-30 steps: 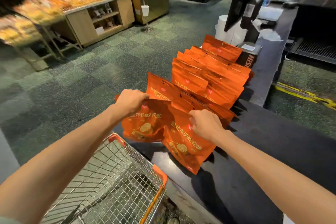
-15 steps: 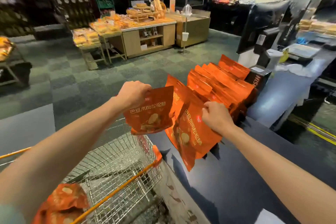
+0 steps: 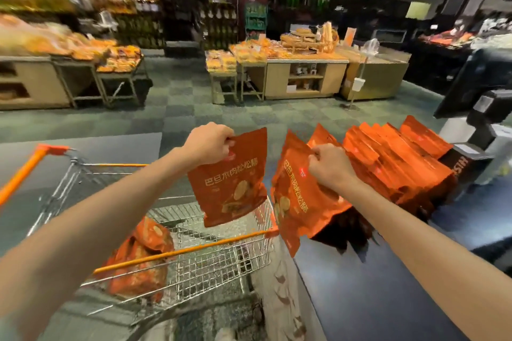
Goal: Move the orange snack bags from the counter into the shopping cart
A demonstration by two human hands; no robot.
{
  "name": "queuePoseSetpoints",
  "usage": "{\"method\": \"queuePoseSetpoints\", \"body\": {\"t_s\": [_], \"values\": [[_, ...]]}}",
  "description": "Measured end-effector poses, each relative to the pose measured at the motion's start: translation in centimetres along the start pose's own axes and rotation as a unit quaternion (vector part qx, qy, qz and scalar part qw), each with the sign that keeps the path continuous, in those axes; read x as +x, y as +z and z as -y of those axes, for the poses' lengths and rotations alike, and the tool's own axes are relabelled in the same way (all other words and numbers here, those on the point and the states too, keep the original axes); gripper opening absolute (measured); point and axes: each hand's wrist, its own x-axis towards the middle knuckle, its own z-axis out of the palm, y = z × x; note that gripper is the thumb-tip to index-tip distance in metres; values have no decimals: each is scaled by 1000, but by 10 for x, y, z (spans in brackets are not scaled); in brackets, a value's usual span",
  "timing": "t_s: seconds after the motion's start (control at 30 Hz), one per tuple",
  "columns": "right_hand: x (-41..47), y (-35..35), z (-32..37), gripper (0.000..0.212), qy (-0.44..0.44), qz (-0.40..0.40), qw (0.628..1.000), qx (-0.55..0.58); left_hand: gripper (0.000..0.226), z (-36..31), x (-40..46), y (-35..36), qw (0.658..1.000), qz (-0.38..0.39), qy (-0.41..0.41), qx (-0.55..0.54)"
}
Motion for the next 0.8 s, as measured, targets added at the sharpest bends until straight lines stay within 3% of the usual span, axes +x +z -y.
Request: {"method": "queuePoseSetpoints", "body": {"t_s": [0.2, 0.37, 0.8], "values": [[20, 45, 78, 19, -105, 49, 992, 40, 22, 50, -49, -33, 994, -18, -110, -15], [35, 79, 120, 25, -127, 97, 984, 79, 20, 108, -80, -48, 979, 10, -196, -46], [121, 198, 155, 24, -158, 172, 967, 100, 18, 213, -44, 30, 960, 95, -244, -99]]}}
